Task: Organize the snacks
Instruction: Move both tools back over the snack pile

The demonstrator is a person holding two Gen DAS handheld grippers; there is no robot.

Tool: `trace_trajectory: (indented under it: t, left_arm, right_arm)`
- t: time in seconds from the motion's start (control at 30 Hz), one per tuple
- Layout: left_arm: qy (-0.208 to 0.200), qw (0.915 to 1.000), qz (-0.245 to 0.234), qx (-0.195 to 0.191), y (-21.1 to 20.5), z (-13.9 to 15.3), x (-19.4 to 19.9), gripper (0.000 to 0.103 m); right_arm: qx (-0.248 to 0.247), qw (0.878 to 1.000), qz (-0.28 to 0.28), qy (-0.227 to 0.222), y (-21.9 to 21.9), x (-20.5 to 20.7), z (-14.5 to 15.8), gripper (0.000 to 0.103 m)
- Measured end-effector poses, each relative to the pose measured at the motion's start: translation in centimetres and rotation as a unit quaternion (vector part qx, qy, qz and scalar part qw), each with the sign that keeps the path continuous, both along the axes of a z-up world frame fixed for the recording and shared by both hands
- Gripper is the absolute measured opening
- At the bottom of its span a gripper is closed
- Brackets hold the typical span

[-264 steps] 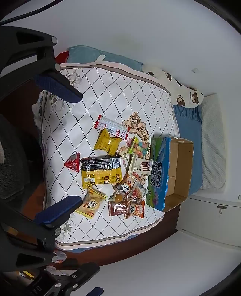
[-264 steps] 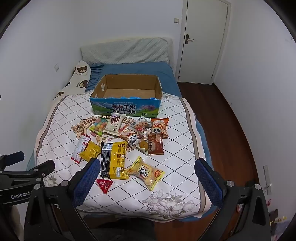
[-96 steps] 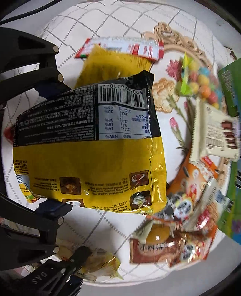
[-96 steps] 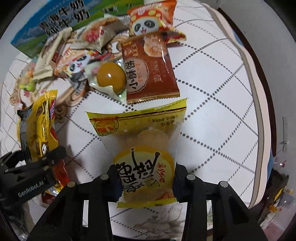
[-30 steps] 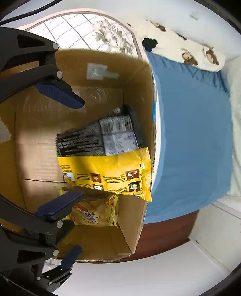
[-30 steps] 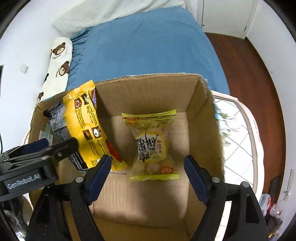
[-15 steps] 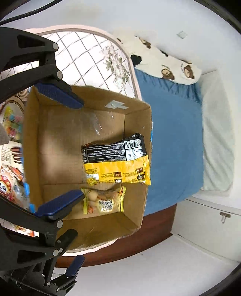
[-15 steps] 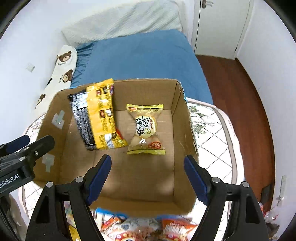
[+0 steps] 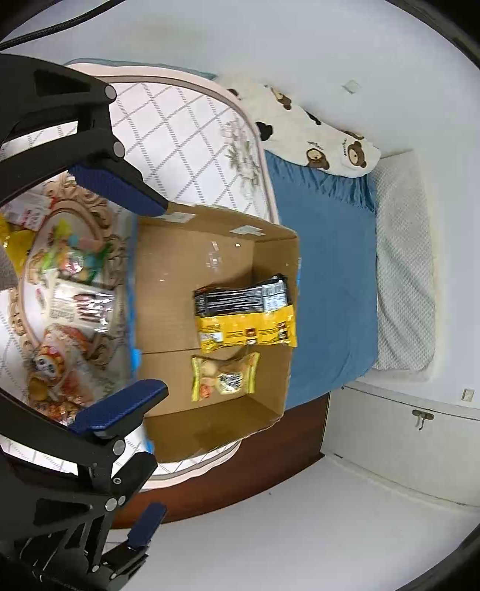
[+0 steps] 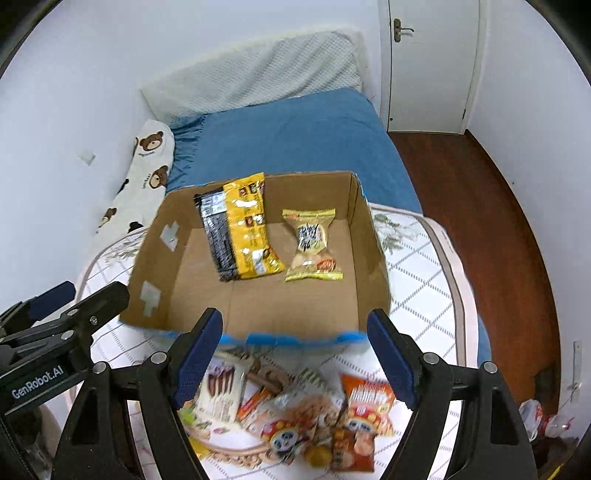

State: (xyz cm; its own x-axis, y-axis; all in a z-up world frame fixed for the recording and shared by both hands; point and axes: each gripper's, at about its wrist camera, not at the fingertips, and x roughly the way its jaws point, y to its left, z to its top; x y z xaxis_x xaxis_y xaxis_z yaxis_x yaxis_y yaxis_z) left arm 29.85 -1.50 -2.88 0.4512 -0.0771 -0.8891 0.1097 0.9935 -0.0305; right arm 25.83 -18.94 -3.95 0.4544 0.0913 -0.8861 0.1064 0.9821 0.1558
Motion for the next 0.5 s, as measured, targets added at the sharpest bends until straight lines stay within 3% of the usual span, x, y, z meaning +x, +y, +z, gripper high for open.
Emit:
trace_trajectory:
  t: [0.2, 0.33, 0.4, 0.5]
  left_arm:
    - [0.029, 0.9994, 0.002, 0.017, 1.6, -2.6, -4.2, 0.090]
    - [0.099, 0.9942, 0.029, 0.029, 4.7, -7.8, -8.0, 0.090]
    - [0.153, 0.9865, 0.056, 0.007, 6.6, -10.7, -9.8, 0.090]
    - [0.248, 0.9601, 0.120, -0.045, 9.7, -16.0, -12.8, 0.090]
  right_arm:
    - [0.016, 1.000, -0.004, 0.021, 0.1, -4.7, -1.5, 0.083]
    - [0.034, 0.997, -0.021, 0.061, -1.1, -7.6, -5.3, 0.083]
    - [0.046, 0.995, -0.037, 0.083, -2.0, -9.0, -7.5, 0.083]
    - [0.060, 0.990, -0.060, 0.117, -3.1, -10.8, -11.0, 0.083]
